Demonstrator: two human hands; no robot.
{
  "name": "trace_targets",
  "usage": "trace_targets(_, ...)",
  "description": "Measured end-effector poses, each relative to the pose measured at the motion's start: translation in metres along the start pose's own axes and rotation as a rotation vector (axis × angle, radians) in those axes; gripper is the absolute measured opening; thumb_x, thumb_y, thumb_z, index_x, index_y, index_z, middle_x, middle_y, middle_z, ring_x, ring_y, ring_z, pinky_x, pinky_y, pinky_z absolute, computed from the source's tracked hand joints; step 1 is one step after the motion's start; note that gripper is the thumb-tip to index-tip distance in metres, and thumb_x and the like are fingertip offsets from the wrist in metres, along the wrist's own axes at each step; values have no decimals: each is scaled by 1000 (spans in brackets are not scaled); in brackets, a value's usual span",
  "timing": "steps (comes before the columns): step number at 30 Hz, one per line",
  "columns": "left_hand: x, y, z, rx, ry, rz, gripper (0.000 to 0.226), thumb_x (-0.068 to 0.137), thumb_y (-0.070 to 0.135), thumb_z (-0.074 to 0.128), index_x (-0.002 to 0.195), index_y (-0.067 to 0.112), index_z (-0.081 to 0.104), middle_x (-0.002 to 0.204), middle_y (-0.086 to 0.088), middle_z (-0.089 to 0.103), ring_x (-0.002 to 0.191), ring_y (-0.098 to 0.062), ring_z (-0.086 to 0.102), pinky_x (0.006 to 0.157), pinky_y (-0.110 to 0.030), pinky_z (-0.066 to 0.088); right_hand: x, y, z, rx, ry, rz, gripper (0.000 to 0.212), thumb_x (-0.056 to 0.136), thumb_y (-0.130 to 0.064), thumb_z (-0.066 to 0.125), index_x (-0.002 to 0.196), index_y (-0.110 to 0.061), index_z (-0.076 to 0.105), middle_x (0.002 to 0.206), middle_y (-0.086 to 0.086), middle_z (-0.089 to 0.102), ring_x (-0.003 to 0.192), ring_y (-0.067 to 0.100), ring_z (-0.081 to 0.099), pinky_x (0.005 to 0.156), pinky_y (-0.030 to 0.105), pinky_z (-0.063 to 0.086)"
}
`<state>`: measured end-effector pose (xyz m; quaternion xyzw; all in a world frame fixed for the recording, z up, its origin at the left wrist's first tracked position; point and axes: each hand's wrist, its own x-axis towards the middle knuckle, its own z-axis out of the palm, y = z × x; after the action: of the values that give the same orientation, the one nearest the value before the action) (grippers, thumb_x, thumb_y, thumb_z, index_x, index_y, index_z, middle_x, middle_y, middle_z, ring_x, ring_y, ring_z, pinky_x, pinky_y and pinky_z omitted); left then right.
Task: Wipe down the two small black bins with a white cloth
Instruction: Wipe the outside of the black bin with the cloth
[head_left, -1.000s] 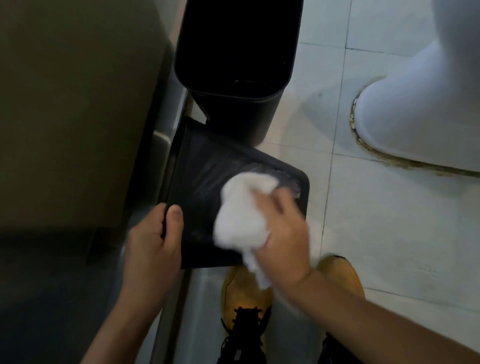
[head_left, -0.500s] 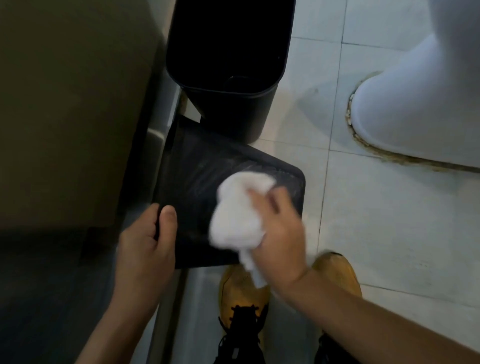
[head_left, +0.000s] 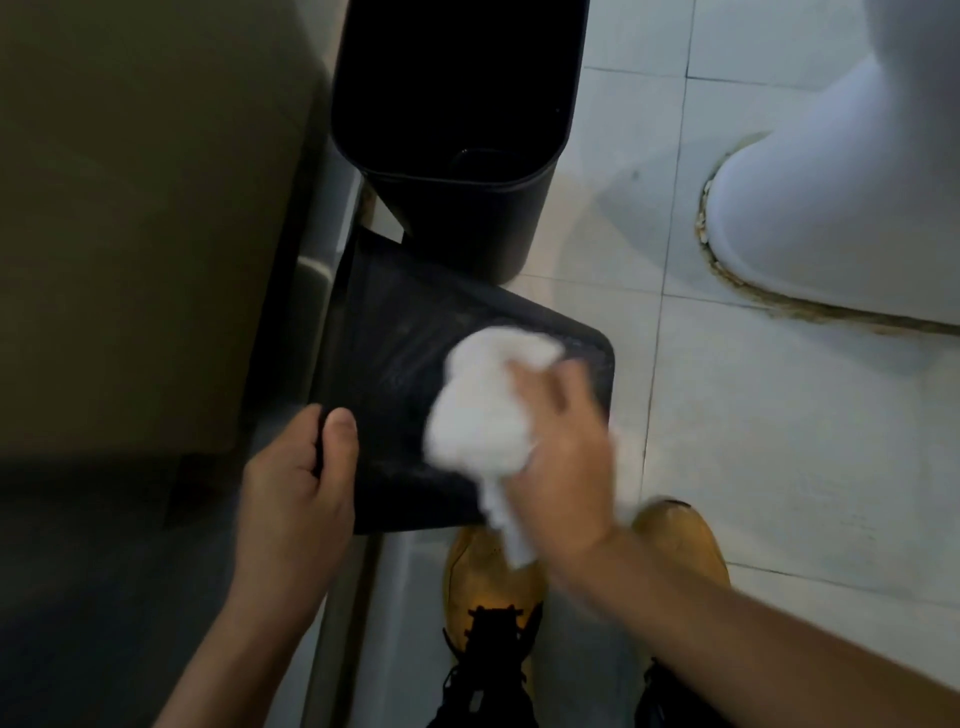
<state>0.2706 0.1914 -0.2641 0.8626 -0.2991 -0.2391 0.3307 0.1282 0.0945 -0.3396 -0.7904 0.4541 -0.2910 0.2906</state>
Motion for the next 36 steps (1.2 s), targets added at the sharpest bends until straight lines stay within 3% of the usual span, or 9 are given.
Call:
trace_targets(4, 0, -5, 0, 1, 12, -17, 35, 100, 21, 50, 71, 1, 51, 63, -20, 52, 56, -28, 51, 51, -41, 42, 2, -29, 14, 85, -73, -336, 25, 97, -13, 56, 117, -7, 70, 91, 11, 62, 75, 21, 60, 66, 31, 56)
trace_targets(9, -3, 7, 0, -34, 4, -11, 41, 96, 35, 41, 70, 5, 50, 60, -20, 49, 51, -33, 43, 43, -45, 35, 68, 39, -3, -71, 4, 276, 42, 83, -12, 63, 126, -10, 62, 116, 15, 56, 91, 32, 60, 70, 27, 38)
trace_targets(11, -2, 9, -1, -35, -4, -18, 40, 95, 37, 40, 71, 6, 50, 61, -21, 50, 53, -37, 45, 43, -47, 40, 78, 50, -9, -178, 21, 363, 41, 84, -13, 66, 125, -12, 62, 115, 14, 54, 90, 33, 59, 69, 24, 31)
trace_targets(15, 0, 2, -1, -25, -2, -13, 43, 100, 38, 39, 69, 11, 50, 58, -13, 50, 48, -21, 45, 46, -45, 39, 35, -1, 1, -104, -30, 17, 56, 74, -6, 79, 128, -10, 61, 112, 16, 57, 90, 31, 61, 72, 31, 51)
trace_targets(18, -3, -5, -2, -71, -43, -51, 14, 82, 33, 58, 78, 19, 62, 69, -2, 66, 64, -12, 64, 56, -39, 53, 5, -42, 12, 4, -57, -322, 36, 82, -12, 77, 118, -11, 69, 98, 10, 56, 78, 24, 59, 65, 34, 54)
trace_targets(20, -4, -8, -3, -93, -30, -67, 9, 79, 31, 60, 81, 23, 64, 74, 2, 70, 68, -11, 66, 58, -34, 56, 15, -45, 15, 30, -78, -397, 26, 89, -15, 67, 113, -8, 72, 95, 11, 60, 76, 24, 60, 65, 34, 54)
trace_targets(24, -3, -5, 1, 24, 27, 30, 43, 98, 37, 39, 65, 11, 44, 53, -6, 42, 46, -13, 38, 43, -33, 29, 60, -12, 13, -38, -14, -101, 38, 84, -15, 66, 121, -7, 67, 110, 17, 62, 87, 34, 64, 71, 37, 54)
trace_targets(28, -4, 5, 1, -46, -13, -28, 38, 98, 30, 41, 68, 8, 49, 64, -13, 50, 45, -23, 41, 40, -37, 30, 69, 45, -10, -140, -11, 248, 48, 81, -15, 69, 128, -11, 61, 116, 11, 55, 90, 31, 60, 69, 28, 39)
trace_targets(36, 1, -11, 2, 15, 12, 4, 35, 97, 27, 51, 72, 4, 51, 61, -15, 52, 53, -23, 50, 50, -40, 40, -4, -30, 9, -63, -14, -284, 35, 85, -8, 74, 118, -15, 65, 90, 10, 58, 72, 24, 56, 59, 35, 51)
